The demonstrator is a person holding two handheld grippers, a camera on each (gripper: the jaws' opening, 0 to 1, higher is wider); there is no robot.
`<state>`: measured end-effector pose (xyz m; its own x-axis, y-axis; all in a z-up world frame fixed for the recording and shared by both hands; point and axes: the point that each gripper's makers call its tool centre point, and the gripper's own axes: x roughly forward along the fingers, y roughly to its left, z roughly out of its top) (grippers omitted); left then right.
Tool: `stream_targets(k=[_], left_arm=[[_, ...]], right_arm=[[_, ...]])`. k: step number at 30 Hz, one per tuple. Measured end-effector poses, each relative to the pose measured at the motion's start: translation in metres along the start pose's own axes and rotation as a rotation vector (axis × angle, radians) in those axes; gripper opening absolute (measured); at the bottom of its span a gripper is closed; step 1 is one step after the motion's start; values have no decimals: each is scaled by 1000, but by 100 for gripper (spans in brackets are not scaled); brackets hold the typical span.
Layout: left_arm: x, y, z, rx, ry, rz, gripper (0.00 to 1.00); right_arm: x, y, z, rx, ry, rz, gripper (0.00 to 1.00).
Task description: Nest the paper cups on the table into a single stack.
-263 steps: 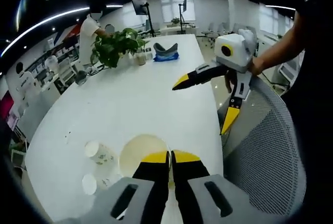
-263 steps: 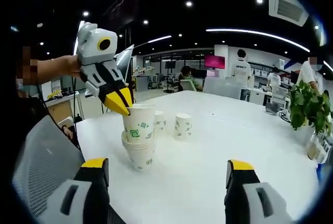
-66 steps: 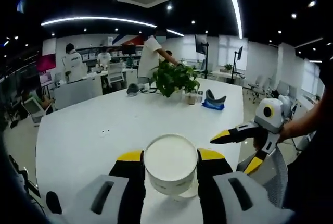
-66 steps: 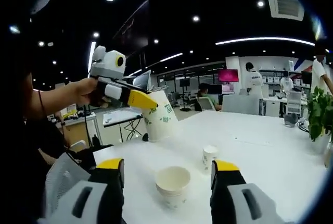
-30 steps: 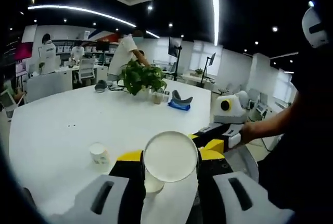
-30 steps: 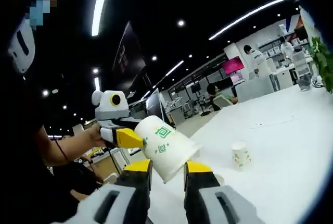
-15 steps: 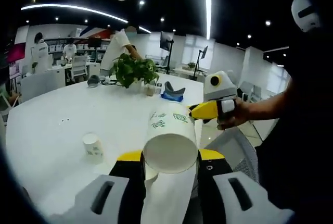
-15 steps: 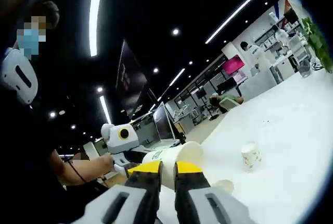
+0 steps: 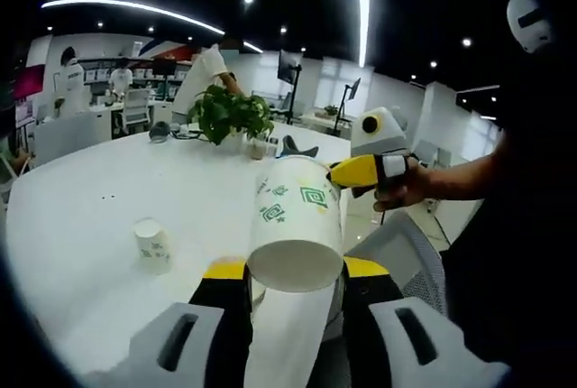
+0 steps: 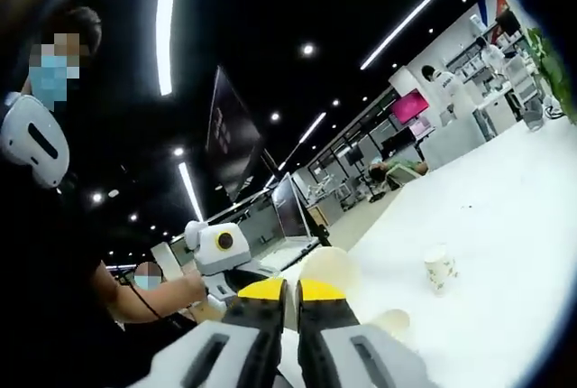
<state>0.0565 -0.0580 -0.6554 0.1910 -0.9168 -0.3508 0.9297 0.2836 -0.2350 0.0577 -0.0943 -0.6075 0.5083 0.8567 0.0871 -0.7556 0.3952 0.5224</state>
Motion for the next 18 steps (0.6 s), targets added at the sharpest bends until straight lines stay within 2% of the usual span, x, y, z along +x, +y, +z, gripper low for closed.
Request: stream_targets(k=[8,18], left_arm=[[4,2,-5,17,20,8,35],[7,0,-8,18,19,9,42]], right_arm=[[2,4,2,18,25,19,0],[6,4,1,3,59,23,0]])
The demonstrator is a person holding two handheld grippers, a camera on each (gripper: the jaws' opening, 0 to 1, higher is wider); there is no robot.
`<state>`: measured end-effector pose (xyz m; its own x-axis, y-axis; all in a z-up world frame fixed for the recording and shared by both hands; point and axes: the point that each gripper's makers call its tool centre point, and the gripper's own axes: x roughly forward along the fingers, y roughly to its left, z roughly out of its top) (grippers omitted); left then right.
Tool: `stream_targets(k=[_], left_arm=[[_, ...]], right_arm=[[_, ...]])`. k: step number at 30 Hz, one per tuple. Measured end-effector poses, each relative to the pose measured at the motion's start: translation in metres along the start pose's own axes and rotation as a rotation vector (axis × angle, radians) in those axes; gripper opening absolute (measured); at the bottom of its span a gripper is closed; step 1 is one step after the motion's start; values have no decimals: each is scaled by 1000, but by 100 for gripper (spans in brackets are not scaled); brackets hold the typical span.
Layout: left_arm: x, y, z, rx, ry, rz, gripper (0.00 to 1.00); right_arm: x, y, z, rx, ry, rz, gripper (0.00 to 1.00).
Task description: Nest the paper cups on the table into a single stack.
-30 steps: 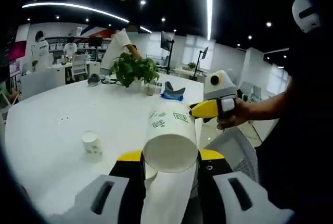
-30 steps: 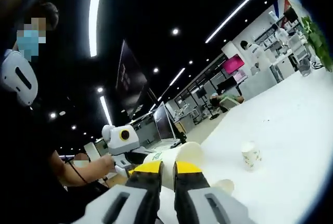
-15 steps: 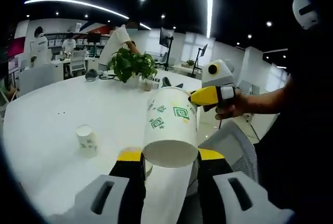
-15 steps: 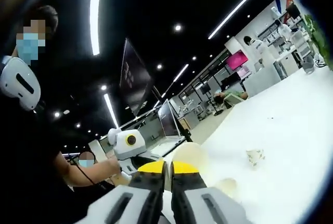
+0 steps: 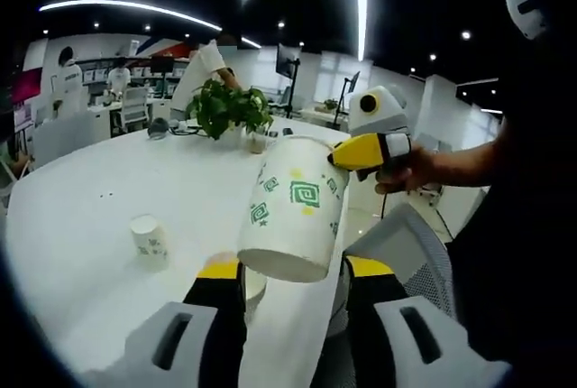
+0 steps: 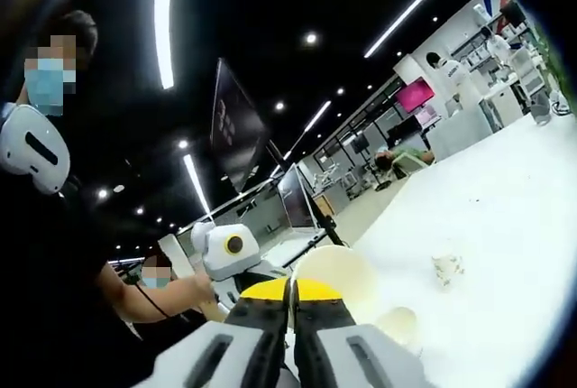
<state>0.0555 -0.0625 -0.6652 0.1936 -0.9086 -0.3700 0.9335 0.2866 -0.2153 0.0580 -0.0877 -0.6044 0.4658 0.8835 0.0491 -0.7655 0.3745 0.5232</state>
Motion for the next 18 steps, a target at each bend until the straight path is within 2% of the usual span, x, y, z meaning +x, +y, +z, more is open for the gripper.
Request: stream_targets(k=[6,10,16,18], left_arm=[[-3,3,-7,3,4,21,55],[-7,8,-8,3,-14,46,61],[-11,13,-14,12,-17,89,67],[-13,16,-16,20,-20,101,70]], right_arm=[[3,-3,3,-18,24,-6,0],[5,-6,4,-42,48,-15,0],[8,-19,1,-103,123,-66,0],[11,-21,0,-123,143,-61,0]])
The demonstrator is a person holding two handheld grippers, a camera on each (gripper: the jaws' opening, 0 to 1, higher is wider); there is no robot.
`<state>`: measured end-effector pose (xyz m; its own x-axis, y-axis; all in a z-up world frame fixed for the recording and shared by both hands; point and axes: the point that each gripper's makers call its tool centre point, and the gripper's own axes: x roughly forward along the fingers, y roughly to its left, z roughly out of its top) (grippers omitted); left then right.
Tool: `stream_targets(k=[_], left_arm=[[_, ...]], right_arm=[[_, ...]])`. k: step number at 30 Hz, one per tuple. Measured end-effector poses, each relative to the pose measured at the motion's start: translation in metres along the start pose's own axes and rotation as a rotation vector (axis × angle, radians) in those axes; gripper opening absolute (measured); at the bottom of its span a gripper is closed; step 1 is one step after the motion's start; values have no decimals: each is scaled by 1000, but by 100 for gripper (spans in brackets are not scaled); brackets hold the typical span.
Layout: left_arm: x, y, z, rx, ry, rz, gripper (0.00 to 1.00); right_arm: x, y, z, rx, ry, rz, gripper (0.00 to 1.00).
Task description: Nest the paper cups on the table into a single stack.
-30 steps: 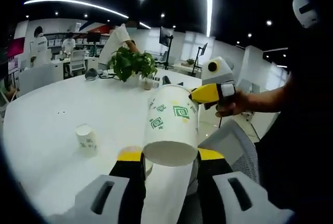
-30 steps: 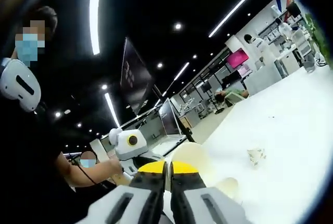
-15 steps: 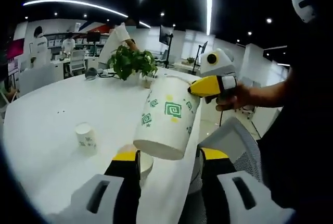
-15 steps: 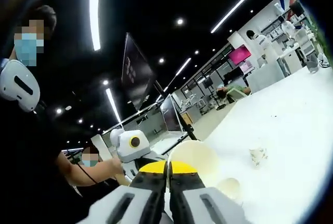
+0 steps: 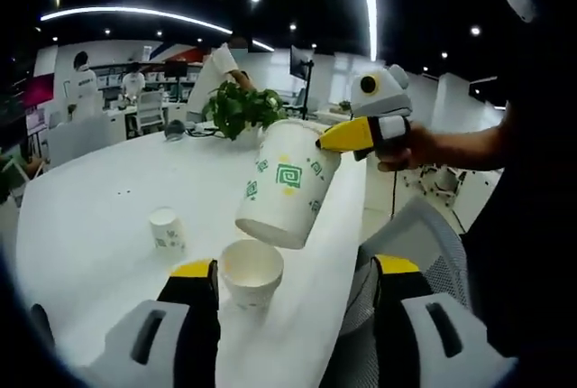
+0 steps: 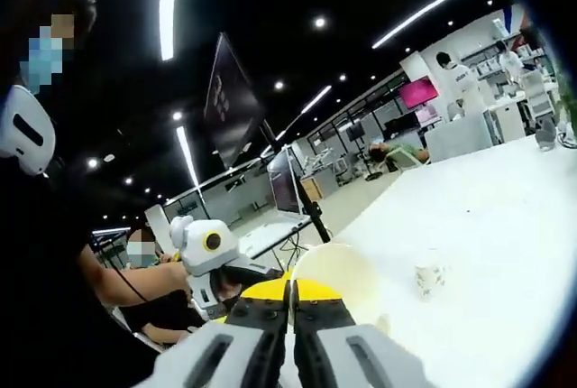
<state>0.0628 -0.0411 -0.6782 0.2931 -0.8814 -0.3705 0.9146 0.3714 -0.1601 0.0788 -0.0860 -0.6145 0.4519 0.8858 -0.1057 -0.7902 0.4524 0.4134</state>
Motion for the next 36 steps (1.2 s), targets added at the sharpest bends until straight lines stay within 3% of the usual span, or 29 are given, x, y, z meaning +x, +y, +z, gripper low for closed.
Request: stream_targets(k=[11,16,19,25,36], left_arm=[[-8,4,4,35,-47,50,77],[-9,4,6,50,-68,63,78],[-9,5,5,70,-70,81,81],[-12,8,2,81,-77,109,83],[-15,1,-8,59,-72,130,82]], right_arm=[[10,-27,-20,-194,194,-74,0],[16,-29,-31,-241,258,-66,0],[19,-34,-45,-300,330,-66,0],[26,-41,-61,-354,411,-86,0],[41,-46,-81,-337,465,-82,0]])
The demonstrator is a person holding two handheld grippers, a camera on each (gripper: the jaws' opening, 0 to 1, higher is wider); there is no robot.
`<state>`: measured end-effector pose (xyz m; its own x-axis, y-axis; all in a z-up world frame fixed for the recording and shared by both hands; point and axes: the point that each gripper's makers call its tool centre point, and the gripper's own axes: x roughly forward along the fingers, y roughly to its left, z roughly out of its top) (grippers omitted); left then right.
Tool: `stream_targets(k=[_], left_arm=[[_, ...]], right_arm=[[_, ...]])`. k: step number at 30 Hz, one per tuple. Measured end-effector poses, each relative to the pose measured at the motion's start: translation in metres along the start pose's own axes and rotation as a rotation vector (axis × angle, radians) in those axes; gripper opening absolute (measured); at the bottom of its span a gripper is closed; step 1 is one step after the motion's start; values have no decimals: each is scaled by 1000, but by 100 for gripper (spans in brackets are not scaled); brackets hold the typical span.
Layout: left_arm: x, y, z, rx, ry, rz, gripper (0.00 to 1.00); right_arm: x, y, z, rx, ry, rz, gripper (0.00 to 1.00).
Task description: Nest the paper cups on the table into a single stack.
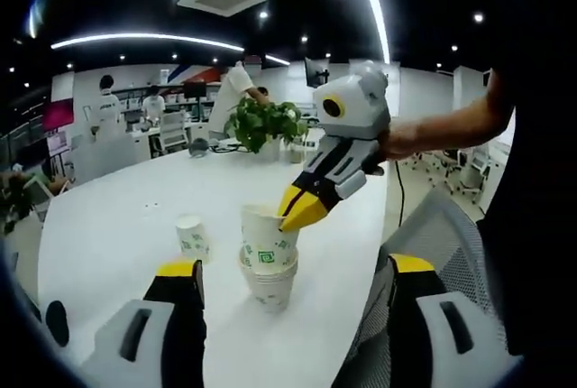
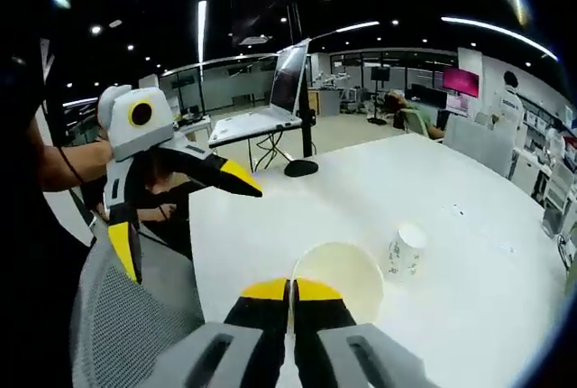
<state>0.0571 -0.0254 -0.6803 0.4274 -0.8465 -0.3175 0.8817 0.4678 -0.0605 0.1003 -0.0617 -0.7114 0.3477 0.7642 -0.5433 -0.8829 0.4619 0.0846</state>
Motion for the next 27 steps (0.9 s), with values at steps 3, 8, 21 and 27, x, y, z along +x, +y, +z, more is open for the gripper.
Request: stream_targets(k=[3,8,21,27], left_arm=[[-2,0,-1,-4,3,4,81],[-6,1,4,0,-18,25,80],[-9,1,4,-13,-24,48,79],[-8,0,2,-21,-24,54,79]], right_arm=[[6,1,-1,9,2,13,0],[15,3,-6,26,16,34,0],[35,4,-26,87,41,66,0],[37,5,-25,110,28,81,0]])
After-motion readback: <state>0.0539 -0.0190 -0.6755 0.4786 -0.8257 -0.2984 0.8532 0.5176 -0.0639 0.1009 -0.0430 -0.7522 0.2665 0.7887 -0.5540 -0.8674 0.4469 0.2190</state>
